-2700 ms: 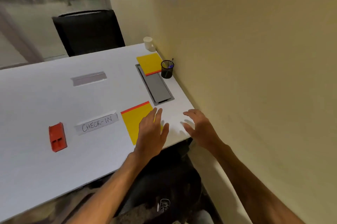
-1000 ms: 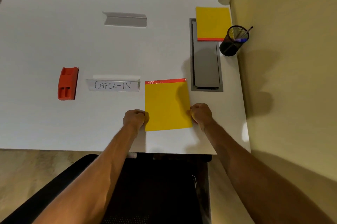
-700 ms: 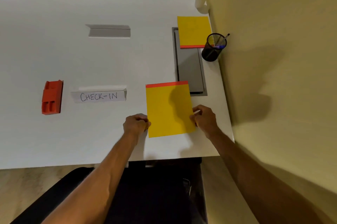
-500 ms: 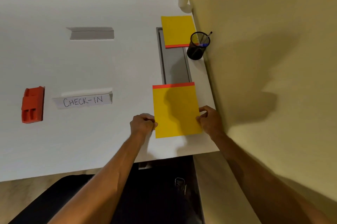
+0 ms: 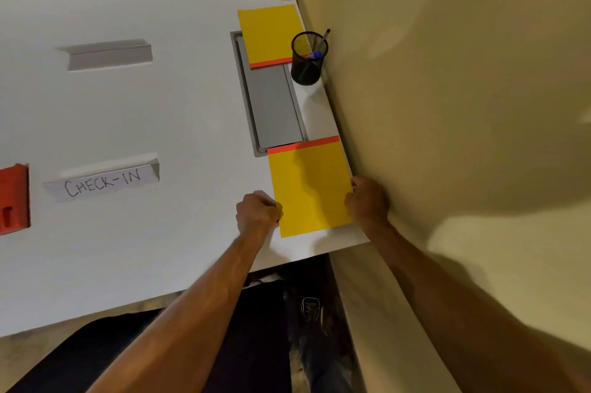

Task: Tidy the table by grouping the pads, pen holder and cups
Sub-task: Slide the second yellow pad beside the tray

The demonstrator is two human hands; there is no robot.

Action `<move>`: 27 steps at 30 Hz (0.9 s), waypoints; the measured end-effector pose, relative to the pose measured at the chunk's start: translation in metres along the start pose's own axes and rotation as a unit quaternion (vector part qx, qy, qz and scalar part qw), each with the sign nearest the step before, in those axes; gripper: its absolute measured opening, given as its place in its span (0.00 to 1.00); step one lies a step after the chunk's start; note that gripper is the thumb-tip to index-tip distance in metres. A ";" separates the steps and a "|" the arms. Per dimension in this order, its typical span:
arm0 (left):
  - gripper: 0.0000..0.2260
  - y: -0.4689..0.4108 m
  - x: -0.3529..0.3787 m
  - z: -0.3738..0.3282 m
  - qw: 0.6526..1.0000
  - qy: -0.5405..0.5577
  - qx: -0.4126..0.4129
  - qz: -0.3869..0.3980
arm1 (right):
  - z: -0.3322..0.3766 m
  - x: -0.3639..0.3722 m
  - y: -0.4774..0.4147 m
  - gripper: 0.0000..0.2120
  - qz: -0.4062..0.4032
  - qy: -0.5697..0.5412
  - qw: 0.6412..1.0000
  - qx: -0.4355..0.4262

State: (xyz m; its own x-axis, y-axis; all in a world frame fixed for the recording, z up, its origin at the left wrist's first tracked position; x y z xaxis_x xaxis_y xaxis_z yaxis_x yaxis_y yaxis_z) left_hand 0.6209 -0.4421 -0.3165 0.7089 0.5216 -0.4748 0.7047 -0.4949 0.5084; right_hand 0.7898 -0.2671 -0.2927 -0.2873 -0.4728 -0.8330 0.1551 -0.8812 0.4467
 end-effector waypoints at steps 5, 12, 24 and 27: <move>0.03 0.003 0.006 -0.003 0.999 -0.031 0.018 -0.005 | -0.002 0.003 0.002 0.12 -0.002 0.046 0.999 -0.015; 0.03 0.009 0.014 -0.003 0.999 -0.034 0.012 -0.009 | -0.007 0.011 0.005 0.10 0.004 0.079 0.997 -0.018; 0.02 0.017 0.010 -0.008 0.994 -0.067 0.084 -0.035 | -0.003 0.012 0.014 0.17 0.009 0.093 0.993 -0.069; 0.13 0.021 0.003 -0.014 0.986 -0.107 0.126 -0.030 | 0.009 0.009 0.021 0.23 0.005 0.102 0.988 -0.114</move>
State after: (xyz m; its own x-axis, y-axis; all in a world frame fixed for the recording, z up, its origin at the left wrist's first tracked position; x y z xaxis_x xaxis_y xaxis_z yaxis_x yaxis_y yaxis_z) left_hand 0.6369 -0.4412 -0.2971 0.6374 0.4090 -0.6530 0.7109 -0.6390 0.2936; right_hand 0.7819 -0.2895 -0.2882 -0.0910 -0.4513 -0.8877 0.3722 -0.8422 0.3900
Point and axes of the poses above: each hand's wrist, its own y-axis away from the middle knuckle, its own x-axis out of the palm, z = x × y, the point moved 5 cm from there along -y, towards the middle knuckle, and after that the axes turned 12 degrees about x, right-handed, at the moved point
